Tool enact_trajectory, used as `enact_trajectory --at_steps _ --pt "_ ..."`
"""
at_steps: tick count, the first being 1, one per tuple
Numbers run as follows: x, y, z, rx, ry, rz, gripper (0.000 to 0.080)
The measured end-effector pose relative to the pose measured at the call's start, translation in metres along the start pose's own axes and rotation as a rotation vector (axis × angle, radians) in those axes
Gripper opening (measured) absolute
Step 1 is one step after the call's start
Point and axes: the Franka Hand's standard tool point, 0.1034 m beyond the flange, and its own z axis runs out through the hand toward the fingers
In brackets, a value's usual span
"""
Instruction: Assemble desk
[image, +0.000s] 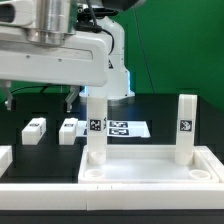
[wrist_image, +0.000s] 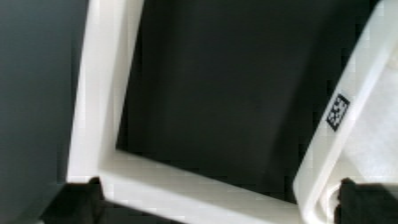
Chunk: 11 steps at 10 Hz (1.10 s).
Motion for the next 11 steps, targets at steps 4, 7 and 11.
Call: enact_trajectory --at_steps 4,7,11 --pt "-0.029 0.009 0.025 0.1 -0.037 0.335 0.0649" --pt "-0.034 0.006 0.027 0.113 -0.065 0.493 0.0649" --pt "-0.054 0.028 0.025 0.165 -0.113 0.551 0.0649"
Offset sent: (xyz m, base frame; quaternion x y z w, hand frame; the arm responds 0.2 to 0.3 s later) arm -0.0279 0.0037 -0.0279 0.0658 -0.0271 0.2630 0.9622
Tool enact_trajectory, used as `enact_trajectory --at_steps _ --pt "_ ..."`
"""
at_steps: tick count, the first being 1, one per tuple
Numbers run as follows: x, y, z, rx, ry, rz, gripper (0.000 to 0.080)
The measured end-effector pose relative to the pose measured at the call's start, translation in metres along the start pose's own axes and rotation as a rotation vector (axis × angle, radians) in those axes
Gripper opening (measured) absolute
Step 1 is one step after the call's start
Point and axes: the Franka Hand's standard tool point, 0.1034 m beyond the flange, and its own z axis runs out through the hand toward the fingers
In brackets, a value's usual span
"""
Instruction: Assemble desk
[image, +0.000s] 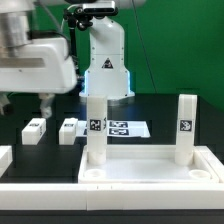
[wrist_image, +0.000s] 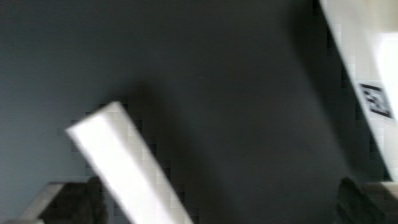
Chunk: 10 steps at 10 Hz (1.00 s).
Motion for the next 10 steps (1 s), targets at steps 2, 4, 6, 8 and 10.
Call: enact_trajectory --at_steps 2,4,6,8,10 --pt "-0.015 0.012 0.004 0.022 -0.08 -0.01 0.0649" --pt "-0.019 0.014 0.005 0.03 -0.117 -0.006 0.0649" --pt "-0.028 0.01 0.007 0.054 -0.268 -0.007 0.0649" --pt "-0.044 0.008 0.017 0.097 -0.451 0.012 0.0649" --pt "-0.072 0.009 0.026 0.123 -0.631 0.016 0.0649"
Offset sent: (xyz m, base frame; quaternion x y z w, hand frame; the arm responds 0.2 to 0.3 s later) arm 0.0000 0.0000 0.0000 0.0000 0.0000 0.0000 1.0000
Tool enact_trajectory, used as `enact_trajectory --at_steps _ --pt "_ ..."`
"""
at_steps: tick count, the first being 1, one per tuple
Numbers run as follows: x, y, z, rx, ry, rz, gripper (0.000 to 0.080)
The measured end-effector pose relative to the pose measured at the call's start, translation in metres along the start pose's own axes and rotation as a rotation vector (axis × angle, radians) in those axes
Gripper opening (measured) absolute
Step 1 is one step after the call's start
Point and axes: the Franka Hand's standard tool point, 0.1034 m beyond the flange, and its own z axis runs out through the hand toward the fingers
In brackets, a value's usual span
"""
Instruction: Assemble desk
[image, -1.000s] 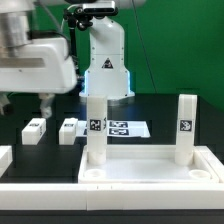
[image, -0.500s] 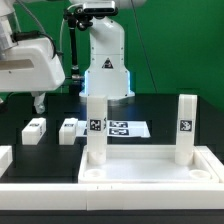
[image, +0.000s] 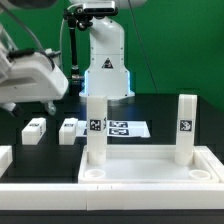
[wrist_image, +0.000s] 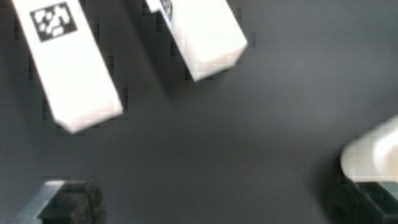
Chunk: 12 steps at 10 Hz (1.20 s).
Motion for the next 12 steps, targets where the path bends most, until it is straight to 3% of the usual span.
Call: enact_trajectory --at_steps 1,2,3,6,12 --pt "0.001 0.003 0.005 -0.003 -0.067 0.01 0.0649" --pt "0.004 0.002 0.005 -0.034 -0.081 0.005 0.0649" --pt "0.001 0.002 0.008 -0.03 -0.127 0.007 0.0649" --pt "0.005 0.003 0.01 -0.036 -0.114 0.011 0.0649" --pt "-0.007 -0.002 0.051 -0.059 -0.145 0.024 0.0649"
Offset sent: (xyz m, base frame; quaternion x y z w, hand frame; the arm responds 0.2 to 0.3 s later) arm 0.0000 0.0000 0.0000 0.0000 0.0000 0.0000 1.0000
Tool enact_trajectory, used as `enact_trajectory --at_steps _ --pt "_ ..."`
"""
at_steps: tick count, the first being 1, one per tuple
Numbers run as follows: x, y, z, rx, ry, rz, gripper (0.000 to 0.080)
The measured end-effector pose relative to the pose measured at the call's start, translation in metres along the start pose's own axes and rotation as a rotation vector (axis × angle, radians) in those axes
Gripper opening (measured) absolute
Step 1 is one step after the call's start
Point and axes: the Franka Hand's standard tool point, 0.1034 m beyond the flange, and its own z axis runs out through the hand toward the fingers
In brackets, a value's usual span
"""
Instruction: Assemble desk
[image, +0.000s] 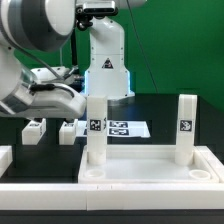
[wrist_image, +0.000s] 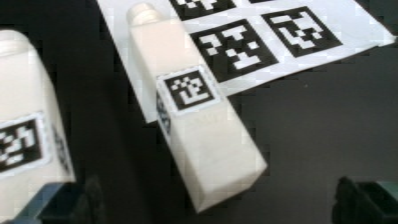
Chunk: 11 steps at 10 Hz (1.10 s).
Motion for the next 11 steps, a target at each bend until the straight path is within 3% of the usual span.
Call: enact_trajectory --at_steps 11 --pt "0.004 -0.004 0.024 -0.015 -0.03 -0.003 0.0649"
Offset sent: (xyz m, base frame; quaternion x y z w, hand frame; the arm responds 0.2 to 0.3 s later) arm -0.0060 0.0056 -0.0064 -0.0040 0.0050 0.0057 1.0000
